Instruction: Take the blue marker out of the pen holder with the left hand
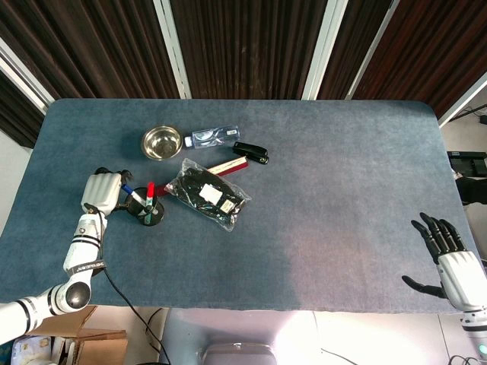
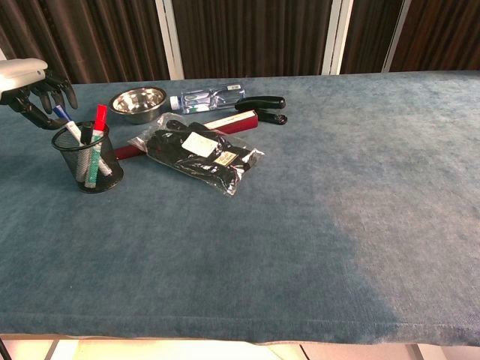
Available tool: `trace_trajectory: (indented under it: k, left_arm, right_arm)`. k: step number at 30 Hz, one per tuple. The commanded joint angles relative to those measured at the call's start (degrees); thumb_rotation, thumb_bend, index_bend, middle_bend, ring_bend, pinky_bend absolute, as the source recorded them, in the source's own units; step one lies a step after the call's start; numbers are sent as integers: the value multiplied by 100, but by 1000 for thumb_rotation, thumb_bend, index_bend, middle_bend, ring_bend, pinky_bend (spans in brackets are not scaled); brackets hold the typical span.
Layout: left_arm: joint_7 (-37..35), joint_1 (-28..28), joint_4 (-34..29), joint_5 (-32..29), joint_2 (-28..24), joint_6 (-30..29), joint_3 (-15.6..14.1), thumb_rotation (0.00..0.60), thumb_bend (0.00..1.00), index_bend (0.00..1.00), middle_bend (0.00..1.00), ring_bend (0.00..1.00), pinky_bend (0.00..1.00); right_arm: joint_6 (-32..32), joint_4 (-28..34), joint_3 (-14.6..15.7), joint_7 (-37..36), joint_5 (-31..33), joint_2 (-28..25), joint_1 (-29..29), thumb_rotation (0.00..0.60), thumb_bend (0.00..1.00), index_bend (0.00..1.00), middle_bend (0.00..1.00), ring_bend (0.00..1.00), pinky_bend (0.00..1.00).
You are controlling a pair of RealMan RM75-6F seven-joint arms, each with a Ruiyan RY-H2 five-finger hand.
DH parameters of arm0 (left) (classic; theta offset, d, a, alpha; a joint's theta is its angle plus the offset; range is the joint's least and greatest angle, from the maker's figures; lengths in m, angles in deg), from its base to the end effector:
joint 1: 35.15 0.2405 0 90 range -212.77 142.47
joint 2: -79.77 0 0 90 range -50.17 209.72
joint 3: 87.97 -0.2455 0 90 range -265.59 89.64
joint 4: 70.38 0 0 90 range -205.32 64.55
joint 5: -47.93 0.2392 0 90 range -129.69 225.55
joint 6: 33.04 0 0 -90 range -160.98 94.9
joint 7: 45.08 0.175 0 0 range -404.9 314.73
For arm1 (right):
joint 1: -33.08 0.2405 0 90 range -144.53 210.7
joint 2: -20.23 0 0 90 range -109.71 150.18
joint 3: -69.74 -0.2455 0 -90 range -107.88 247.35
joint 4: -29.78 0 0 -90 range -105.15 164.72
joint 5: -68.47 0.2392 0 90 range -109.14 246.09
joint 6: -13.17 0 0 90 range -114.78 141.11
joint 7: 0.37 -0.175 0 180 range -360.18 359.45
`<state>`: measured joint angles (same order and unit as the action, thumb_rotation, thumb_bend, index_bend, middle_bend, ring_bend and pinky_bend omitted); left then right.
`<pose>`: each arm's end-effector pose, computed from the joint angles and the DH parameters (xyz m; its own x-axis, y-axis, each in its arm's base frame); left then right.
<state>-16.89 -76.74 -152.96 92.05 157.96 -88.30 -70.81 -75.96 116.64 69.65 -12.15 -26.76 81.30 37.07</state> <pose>-0.2027 0.4351 0.0477 0.4776 0.1711 0.8617 0.8758 -0.0155 -0.4824 -0.3167 -0.1971 0.1461 0.3500 -0.0075 0.9367 -0.9264 -0.1512 0.3449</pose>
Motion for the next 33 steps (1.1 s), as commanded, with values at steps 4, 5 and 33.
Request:
trace_trajectory:
  k: [4,5,33]
  left_arm:
    - [-39,-37,-18,1,-32,-45,-73,600,364,419,507,441,231]
    - [-40,-46,-15,-5,-31,-51,-79,600,363,423,519,449,232]
    - [-716,420,-1493,991,-1171,-743,-284,600,411,674,747,622,299]
  right_arm:
    - [9,10,5,-5,-11,0,13,600,154,0,21,0,0]
    - [12,10,5,-11,-8,-2,14,600,154,0,21,0,0]
    - [-30,-7,45,-182,-41,-33,2,600,154,0,21,0,0]
